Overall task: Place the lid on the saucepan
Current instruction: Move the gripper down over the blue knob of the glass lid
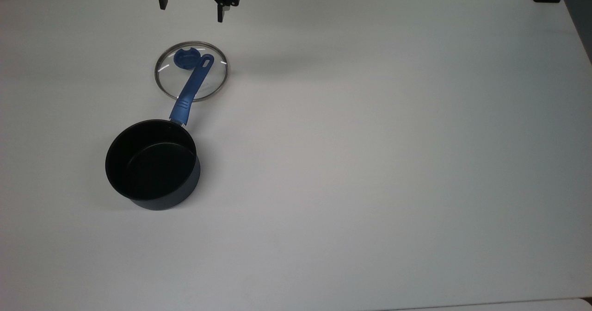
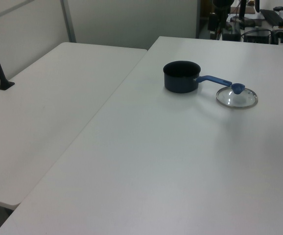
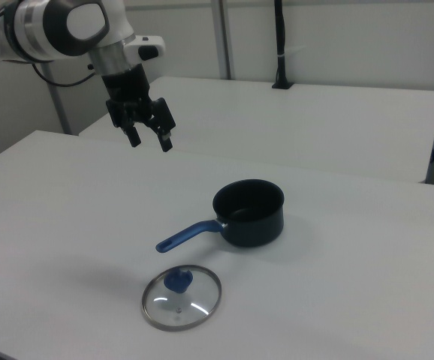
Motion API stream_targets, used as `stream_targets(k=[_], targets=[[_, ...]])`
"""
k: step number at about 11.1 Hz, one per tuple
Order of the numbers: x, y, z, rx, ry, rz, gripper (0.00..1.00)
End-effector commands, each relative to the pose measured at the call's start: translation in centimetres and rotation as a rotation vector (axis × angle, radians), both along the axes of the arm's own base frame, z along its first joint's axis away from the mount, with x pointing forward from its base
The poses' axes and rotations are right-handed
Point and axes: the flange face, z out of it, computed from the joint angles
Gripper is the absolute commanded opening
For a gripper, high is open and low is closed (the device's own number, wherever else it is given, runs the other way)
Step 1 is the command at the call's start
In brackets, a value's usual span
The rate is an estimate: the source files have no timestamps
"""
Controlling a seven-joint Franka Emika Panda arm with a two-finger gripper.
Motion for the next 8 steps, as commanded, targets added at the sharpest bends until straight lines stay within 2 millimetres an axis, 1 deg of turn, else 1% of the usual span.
stream_targets(k=[1, 7, 8], targets=[[-0.44, 0.38, 0.86, 0.017, -0.003, -0.006, 1.0], [-0.45, 0.31, 0.79, 0.019, -0.002, -0.009, 1.0], [-0.77, -0.53, 1.07, 0.029, -0.005, -0.01, 1.0]])
